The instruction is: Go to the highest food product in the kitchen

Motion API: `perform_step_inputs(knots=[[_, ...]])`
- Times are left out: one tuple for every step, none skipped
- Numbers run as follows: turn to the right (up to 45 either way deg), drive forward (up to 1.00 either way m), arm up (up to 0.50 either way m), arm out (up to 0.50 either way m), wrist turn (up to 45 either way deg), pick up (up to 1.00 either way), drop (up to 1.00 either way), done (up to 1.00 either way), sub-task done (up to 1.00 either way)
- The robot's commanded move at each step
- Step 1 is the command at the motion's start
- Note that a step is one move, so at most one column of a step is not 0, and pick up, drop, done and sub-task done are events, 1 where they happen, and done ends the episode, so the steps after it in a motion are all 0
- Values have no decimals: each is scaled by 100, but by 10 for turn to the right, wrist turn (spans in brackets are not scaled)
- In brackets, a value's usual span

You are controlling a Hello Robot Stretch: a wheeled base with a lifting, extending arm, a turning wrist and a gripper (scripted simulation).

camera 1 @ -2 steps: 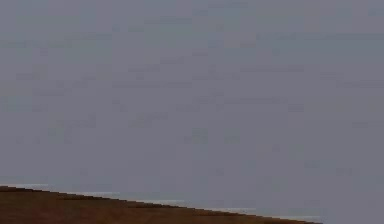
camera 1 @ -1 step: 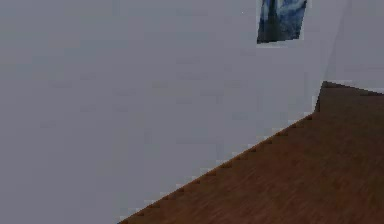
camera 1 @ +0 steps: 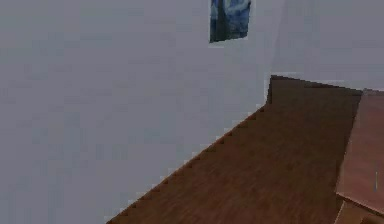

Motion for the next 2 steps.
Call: perform_step_inputs(knots=[[0,90,0,0,0,0,0,0,0],[390,0,0,0,0,0,0,0,0]])
